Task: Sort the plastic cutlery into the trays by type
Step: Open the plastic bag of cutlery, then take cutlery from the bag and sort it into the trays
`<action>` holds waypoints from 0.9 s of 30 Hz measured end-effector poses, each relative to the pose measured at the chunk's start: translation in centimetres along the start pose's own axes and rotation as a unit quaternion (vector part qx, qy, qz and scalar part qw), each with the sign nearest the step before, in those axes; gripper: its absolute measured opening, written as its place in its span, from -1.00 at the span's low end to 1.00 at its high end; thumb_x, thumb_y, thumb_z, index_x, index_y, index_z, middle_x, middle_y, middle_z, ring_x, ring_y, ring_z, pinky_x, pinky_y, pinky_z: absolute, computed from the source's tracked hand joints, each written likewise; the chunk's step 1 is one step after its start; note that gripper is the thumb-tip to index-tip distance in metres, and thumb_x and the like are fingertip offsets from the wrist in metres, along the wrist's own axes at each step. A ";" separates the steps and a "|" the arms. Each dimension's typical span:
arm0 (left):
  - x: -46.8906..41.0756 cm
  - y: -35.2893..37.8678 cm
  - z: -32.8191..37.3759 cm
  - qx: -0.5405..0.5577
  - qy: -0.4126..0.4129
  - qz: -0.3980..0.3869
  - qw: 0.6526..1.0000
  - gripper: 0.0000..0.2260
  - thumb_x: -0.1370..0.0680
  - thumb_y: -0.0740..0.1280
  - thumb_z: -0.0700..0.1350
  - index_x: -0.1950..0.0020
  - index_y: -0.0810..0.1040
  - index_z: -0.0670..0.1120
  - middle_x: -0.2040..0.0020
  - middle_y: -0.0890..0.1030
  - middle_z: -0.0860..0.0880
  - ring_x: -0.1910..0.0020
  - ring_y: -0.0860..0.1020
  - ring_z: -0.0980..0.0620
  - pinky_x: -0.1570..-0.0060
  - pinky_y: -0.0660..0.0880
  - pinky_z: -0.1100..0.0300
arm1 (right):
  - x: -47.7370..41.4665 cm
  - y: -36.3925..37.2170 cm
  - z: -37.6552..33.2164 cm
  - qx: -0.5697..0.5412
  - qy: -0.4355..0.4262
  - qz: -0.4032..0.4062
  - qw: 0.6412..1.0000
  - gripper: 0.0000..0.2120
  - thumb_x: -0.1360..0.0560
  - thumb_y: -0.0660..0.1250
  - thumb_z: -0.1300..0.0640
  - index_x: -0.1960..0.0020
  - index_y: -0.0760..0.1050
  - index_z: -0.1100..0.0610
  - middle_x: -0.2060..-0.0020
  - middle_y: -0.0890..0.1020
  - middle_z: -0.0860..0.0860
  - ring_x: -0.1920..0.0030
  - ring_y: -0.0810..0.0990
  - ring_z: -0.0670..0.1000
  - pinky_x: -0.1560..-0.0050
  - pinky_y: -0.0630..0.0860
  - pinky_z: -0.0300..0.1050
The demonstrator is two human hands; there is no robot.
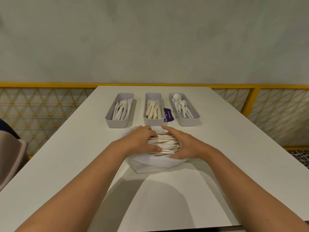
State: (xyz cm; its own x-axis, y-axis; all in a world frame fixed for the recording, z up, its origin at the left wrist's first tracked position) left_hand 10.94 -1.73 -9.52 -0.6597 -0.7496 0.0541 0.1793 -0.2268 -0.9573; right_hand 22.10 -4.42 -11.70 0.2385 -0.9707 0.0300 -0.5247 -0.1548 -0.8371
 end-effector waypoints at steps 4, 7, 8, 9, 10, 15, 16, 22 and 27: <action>-0.4 0.4 0.0 -0.032 0.006 -0.062 0.998 -0.52 -0.51 0.31 0.11 -0.39 0.38 0.01 -0.30 0.40 -0.01 -0.25 0.37 0.00 -0.28 0.33 0.13 | -0.1 -0.7 0.8 0.006 0.007 -0.003 1.000 -0.09 -0.31 0.51 -0.03 -0.48 0.04 -0.21 -0.32 0.40 -0.02 -0.33 0.33 0.01 -0.40 0.24 0.09; -0.2 0.6 -0.2 -0.023 -0.002 -0.101 0.995 -0.50 -0.48 0.36 0.08 -0.39 0.37 0.01 -0.27 0.40 0.01 -0.23 0.40 0.01 -0.28 0.35 0.14 | -0.3 -0.8 1.5 0.010 0.020 -0.022 0.999 -0.07 -0.17 0.48 -0.21 -0.41 0.05 -0.37 -0.27 0.40 0.01 -0.30 0.33 0.06 -0.39 0.28 0.08; -0.1 0.4 -0.2 -0.016 -0.007 -0.101 0.995 -0.51 -0.47 0.38 0.07 -0.37 0.39 0.01 -0.25 0.42 0.01 -0.20 0.42 0.01 -0.26 0.37 0.15 | -0.4 -0.9 1.6 0.009 0.023 -0.028 0.999 -0.06 -0.16 0.49 -0.23 -0.40 0.05 -0.38 -0.26 0.40 0.01 -0.30 0.34 0.07 -0.38 0.30 0.07; -0.2 0.2 -0.3 -0.013 -0.009 -0.098 0.995 -0.52 -0.46 0.39 0.05 -0.34 0.41 0.00 -0.22 0.44 0.02 -0.18 0.43 0.02 -0.24 0.38 0.15 | -0.4 -0.9 1.6 0.003 0.025 -0.034 0.999 -0.06 -0.17 0.52 -0.20 -0.41 0.06 -0.36 -0.26 0.39 0.02 -0.30 0.35 0.06 -0.38 0.31 0.05; -0.3 0.1 -0.3 -0.014 -0.009 -0.097 0.995 -0.54 -0.45 0.40 0.04 -0.32 0.43 0.00 -0.20 0.46 0.02 -0.17 0.44 0.01 -0.23 0.40 0.14 | -0.3 -1.1 1.6 -0.003 0.024 -0.037 0.999 -0.06 -0.21 0.55 -0.15 -0.42 0.08 -0.32 -0.27 0.38 0.02 -0.30 0.36 0.05 -0.37 0.32 0.02; -1.5 0.3 -0.8 -0.026 -0.011 -0.127 0.992 -0.57 -0.43 0.42 0.07 -0.25 0.46 0.01 -0.15 0.47 0.07 -0.12 0.45 0.04 -0.19 0.43 0.14 | 0.3 -2.0 1.2 -0.032 0.018 -0.016 0.999 -0.15 -0.26 0.57 -0.02 -0.43 0.21 -0.14 -0.29 0.42 0.00 -0.27 0.41 -0.01 -0.30 0.36 -0.13; -1.7 0.3 -0.9 -0.025 -0.011 -0.130 0.991 -0.58 -0.43 0.42 0.07 -0.25 0.47 0.02 -0.14 0.46 0.09 -0.11 0.45 0.05 -0.18 0.43 0.15 | 0.3 -2.2 1.1 -0.031 0.017 -0.014 0.999 -0.18 -0.28 0.56 0.00 -0.42 0.24 -0.11 -0.28 0.43 -0.01 -0.24 0.42 -0.03 -0.28 0.36 -0.15; -2.3 -0.2 -0.1 0.000 0.002 -0.110 0.994 -0.67 -0.48 0.38 0.05 -0.19 0.52 -0.03 -0.08 0.51 0.08 -0.04 0.47 0.05 -0.12 0.43 0.17 | 0.4 -2.5 0.9 -0.014 0.024 -0.032 0.999 -0.25 -0.29 0.56 0.04 -0.39 0.30 -0.06 -0.30 0.47 -0.04 -0.24 0.44 -0.02 -0.28 0.39 -0.13; -2.0 0.2 1.2 0.003 0.029 -0.100 0.995 -0.68 -0.49 0.36 0.05 -0.19 0.51 -0.04 -0.10 0.55 0.02 -0.03 0.50 0.01 -0.08 0.45 0.13 | 0.7 -3.0 1.1 -0.011 0.026 -0.028 0.999 -0.21 -0.28 0.57 0.04 -0.40 0.26 -0.06 -0.25 0.46 -0.03 -0.20 0.44 -0.04 -0.23 0.40 -0.18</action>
State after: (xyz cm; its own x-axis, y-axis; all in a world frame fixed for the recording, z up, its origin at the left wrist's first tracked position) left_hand 13.19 -0.97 -9.50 -0.7240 -0.6513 0.2273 0.0439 -0.3724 -0.9270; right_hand 24.74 -4.43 -9.80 0.2251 -0.9685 0.1064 -0.5292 -0.2132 -0.8213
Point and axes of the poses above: each hand's wrist, its own x-axis away from the middle knuckle, its own y-axis out of the palm, z = x × y, the point moved 9 cm from there along -x, towards the middle knuckle
